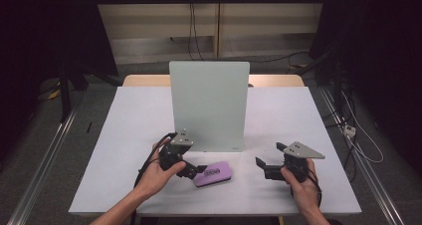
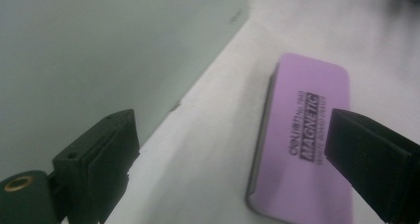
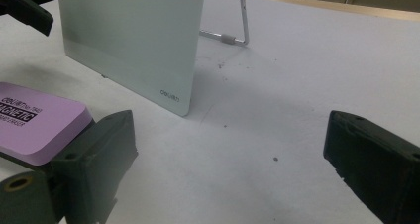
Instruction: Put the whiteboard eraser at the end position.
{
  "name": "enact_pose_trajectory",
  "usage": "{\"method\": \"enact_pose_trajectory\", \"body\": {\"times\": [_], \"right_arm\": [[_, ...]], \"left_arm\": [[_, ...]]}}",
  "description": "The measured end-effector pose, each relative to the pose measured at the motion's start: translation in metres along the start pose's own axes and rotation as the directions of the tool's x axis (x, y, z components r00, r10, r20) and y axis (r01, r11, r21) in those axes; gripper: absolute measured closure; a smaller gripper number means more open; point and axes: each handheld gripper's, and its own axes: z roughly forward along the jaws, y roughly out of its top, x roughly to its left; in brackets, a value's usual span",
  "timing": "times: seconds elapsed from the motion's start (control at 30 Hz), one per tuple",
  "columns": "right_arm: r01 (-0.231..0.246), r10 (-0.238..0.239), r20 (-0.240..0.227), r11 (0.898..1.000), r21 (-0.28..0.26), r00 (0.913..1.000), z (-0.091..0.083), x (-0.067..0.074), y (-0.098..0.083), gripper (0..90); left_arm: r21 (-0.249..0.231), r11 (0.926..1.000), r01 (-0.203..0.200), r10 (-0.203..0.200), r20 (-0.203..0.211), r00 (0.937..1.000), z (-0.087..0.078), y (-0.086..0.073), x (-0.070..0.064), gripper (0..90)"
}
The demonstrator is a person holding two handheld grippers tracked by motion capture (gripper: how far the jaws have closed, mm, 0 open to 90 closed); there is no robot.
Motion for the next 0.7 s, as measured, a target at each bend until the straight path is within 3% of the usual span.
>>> {"method": "enact_pose_trajectory", "body": {"times": [0.1, 0.2, 0.3, 0.7], "right_arm": [[0.001, -0.001, 0.001, 1.000, -0.001, 1.0000, -0.001, 0.000, 0.000, 6.1], [0.000, 0.000, 0.002, 1.000, 0.001, 1.0000, -0.001, 0.000, -0.001, 6.1], [0.001, -0.001, 0.001, 1.000, 0.003, 1.0000, -0.001, 0.000, -0.001, 6.0], [-0.005, 0.005, 0.004, 1.000, 0.016, 1.0000, 0.000, 0.002, -0.002, 6.0]], "left_arm": [[-0.024, 0.9994, 0.025, -0.026, -0.049, 0.9985, -0.010, -0.006, 0.004, 6.2], [-0.041, 0.9989, 0.023, -0.027, -0.099, 0.9947, -0.020, -0.014, 0.008, 6.3], [-0.055, 0.9975, 0.044, -0.051, -0.120, 0.9915, -0.028, -0.023, 0.014, 6.2], [-0.156, 0.9809, 0.116, -0.149, -0.223, 0.9633, -0.065, -0.054, 0.025, 6.0]]}}
